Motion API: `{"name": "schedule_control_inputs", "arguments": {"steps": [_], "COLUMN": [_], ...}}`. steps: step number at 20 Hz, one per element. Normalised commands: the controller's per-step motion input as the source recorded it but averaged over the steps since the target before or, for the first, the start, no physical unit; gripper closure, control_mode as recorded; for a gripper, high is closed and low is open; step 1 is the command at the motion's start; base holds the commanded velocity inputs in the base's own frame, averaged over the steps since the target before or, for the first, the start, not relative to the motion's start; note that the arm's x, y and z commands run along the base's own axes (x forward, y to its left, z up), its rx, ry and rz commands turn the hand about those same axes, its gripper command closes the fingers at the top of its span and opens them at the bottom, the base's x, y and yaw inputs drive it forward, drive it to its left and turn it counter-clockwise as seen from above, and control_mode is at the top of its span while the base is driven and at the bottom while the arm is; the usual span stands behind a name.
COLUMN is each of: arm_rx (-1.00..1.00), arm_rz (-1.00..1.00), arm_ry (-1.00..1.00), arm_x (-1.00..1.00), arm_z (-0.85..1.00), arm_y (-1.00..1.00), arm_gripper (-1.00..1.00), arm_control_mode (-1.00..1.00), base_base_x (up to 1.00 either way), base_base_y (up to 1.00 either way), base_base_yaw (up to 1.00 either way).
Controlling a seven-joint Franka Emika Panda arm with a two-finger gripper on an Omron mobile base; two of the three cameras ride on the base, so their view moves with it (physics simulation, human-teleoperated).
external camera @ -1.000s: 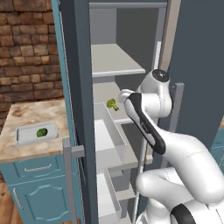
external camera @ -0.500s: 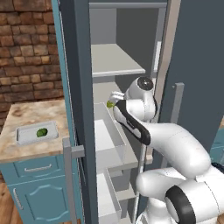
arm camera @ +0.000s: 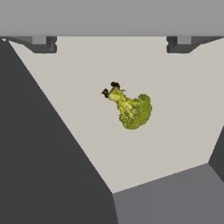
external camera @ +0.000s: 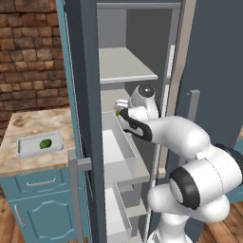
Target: Take the avocado and broccoli out of the freezer and place them in the tupperware container on the counter. Then put the tupperware containing the vegetables back in the freezer.
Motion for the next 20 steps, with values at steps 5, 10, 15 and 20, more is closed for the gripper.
{"name": "schedule_control_inputs", "arguments": {"steps": [5,10,15,20], "arm_rx": [0.0,0.0,0.0,0.0], "arm_rz": [0.0,0.0,0.0,0.0], "arm_ry": [0.03,0.07,0.06,0.04], "arm_x": [0.55,0.51,0.48,0.47], "arm_z": [-0.3,-0.29,-0.21,-0.21], "arm_y": [0.0,0.12,0.15,0.1], "arm_gripper": [-1.0,-1.0,-1.0,-1.0], "arm_control_mode": [-1.0,-1.0,-1.0,-1.0], "base_base_x": [0.0,0.0,0.0,0.0], "base_base_y": [0.0,0.0,0.0,0.0], "base_base_yaw": [0.0,0.0,0.0,0.0]}}
